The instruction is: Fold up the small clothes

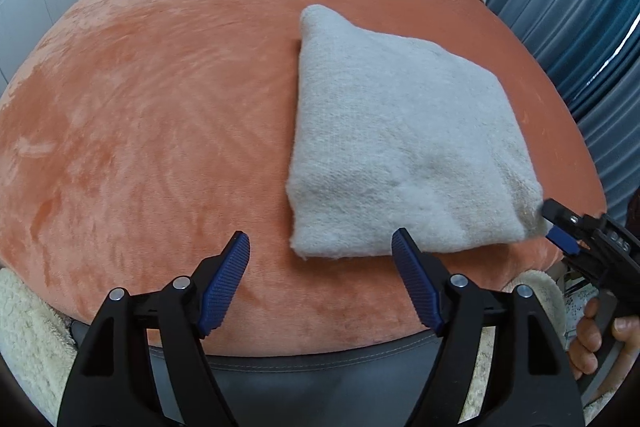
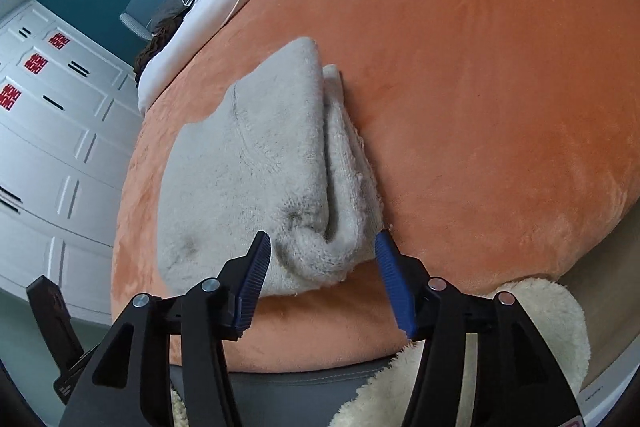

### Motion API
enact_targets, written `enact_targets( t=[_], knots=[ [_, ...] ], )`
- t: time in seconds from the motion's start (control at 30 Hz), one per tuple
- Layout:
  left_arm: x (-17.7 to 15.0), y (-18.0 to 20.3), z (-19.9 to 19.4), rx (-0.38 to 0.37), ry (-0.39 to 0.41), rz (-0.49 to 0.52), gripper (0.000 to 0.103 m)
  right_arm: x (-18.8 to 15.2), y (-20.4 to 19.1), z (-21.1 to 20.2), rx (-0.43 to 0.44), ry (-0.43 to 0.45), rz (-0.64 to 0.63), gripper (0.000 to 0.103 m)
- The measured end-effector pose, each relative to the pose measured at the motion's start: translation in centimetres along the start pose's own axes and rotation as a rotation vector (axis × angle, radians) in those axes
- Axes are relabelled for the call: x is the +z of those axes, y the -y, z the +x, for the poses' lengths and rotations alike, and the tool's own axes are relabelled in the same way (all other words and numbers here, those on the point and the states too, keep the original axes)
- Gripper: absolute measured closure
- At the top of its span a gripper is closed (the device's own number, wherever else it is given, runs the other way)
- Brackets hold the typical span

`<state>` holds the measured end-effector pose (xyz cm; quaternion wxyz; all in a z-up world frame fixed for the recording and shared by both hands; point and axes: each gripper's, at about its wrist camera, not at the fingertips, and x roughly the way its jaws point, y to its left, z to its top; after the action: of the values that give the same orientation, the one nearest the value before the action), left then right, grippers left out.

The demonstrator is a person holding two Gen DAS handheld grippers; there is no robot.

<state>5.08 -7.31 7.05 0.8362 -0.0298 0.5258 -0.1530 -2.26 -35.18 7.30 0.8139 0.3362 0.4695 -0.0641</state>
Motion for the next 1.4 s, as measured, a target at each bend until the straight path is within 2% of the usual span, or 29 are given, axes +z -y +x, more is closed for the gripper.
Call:
enact_targets(
  t=[0.03, 0.1, 0.13, 0.2, 0.23, 0.27, 0.33, 0.37, 0.43, 0.47, 0.5, 0.57, 0.67, 0.7, 0.77, 0.9, 1.0, 1.07, 1.13, 1.17, 1.23, 1.33, 1.4],
  knots=[
    [-0.1, 0.1, 0.0, -0.001, -0.001, 0.007, 0.032, 0.2, -0.3, 1.0, -0.02, -0.009, -0.017, 0.048],
    [-0.3, 0.0, -0.3, 0.006, 0.001, 0.015, 0.032, 0.6, -1.4, 2.7, -0.031, -0.047, -0.041, 0.082],
    [-0.4, -0.3, -0.4, 0.014, 0.004, 0.013, 0.032, 1.0, -3.0, 2.7, -0.046, -0.048, -0.084, 0.083],
    [-0.7, -1.2, -0.9, 0.033, 0.011, 0.0, 0.032, 1.5, -7.8, 1.0, -0.005, 0.014, -0.239, 0.085],
    [-0.8, -1.8, -1.2, 0.043, 0.012, -0.014, 0.032, 1.9, -10.9, -0.5, 0.058, 0.045, -0.311, 0.085],
    [-0.9, -2.5, -1.5, 0.047, 0.012, -0.03, 0.032, 2.3, -13.4, -2.1, 0.157, 0.067, -0.343, 0.086],
    [-1.2, -3.9, -2.2, 0.063, 0.012, -0.06, 0.032, 3.5, -16.9, -5.7, 0.389, 0.119, -0.358, 0.086],
    [-1.4, -4.5, -2.5, 0.073, 0.011, -0.067, 0.031, 4.0, -17.7, -6.8, 0.467, 0.135, -0.355, 0.087],
    [-1.8, -5.6, -2.9, 0.088, 0.01, -0.086, 0.031, 5.0, -17.4, -8.0, 0.543, 0.165, -0.319, 0.087],
    [-2.0, -5.9, -3.0, 0.093, 0.009, -0.094, 0.031, 5.3, -16.3, -7.9, 0.539, 0.177, -0.296, 0.087],
    [-2.1, -6.3, -3.1, 0.097, 0.007, -0.104, 0.031, 5.5, -14.6, -7.2, 0.491, 0.184, -0.267, 0.087],
    [-2.2, -6.9, -2.8, 0.102, -0.003, -0.121, 0.031, 5.4, -9.2, -3.5, 0.281, 0.139, -0.162, 0.087],
    [-2.1, -7.0, -2.1, 0.094, -0.019, -0.124, 0.03, 2.1, 0.3, 3.3, -0.019, -0.051, 0.017, 0.088],
    [-2.0, -6.8, -1.9, 0.092, -0.024, -0.115, 0.031, 0.8, 1.8, 4.1, -0.012, -0.074, 0.045, 0.089],
    [-1.9, -6.1, -1.4, 0.09, -0.032, -0.093, 0.031, -0.5, 2.9, 3.9, 0.034, -0.048, 0.074, 0.089],
    [-1.2, -4.0, -1.2, 0.046, -0.033, -0.052, 0.031, 0.5, 1.2, 2.7, 0.01, -0.017, 0.016, 0.088],
    [0.4, -2.3, -2.2, -0.012, 0.01, -0.037, 0.031, 0.8, 0.1, -0.2, 0.088, 0.058, 0.006, 0.088],
    [1.7, -1.2, -2.7, -0.063, 0.035, -0.031, 0.03, 0.8, 0.3, -0.7, 0.058, 0.065, -0.025, 0.088],
    [3.2, 0.0, -2.3, -0.095, 0.047, -0.032, 0.03, 0.2, 1.5, 1.2, -0.03, 0.018, -0.039, 0.088],
    [3.8, 0.5, -1.9, -0.095, 0.041, -0.037, 0.031, -0.4, 2.5, 2.4, -0.056, -0.018, -0.023, 0.088],
    [5.1, 1.4, -0.9, -0.096, 0.038, -0.052, 0.031, -1.4, 3.5, 2.8, -0.037, -0.017, 0.013, 0.088],
    [6.2, 2.6, 1.0, -0.044, 0.016, -0.034, 0.031, -1.6, 3.1, 2.1, -0.047, -0.008, -0.004, 0.088],
    [5.8, 3.0, 3.1, 0.017, -0.032, -0.006, 0.032, -1.2, 3.1, 2.5, -0.051, -0.027, -0.014, 0.082]
  ],
)
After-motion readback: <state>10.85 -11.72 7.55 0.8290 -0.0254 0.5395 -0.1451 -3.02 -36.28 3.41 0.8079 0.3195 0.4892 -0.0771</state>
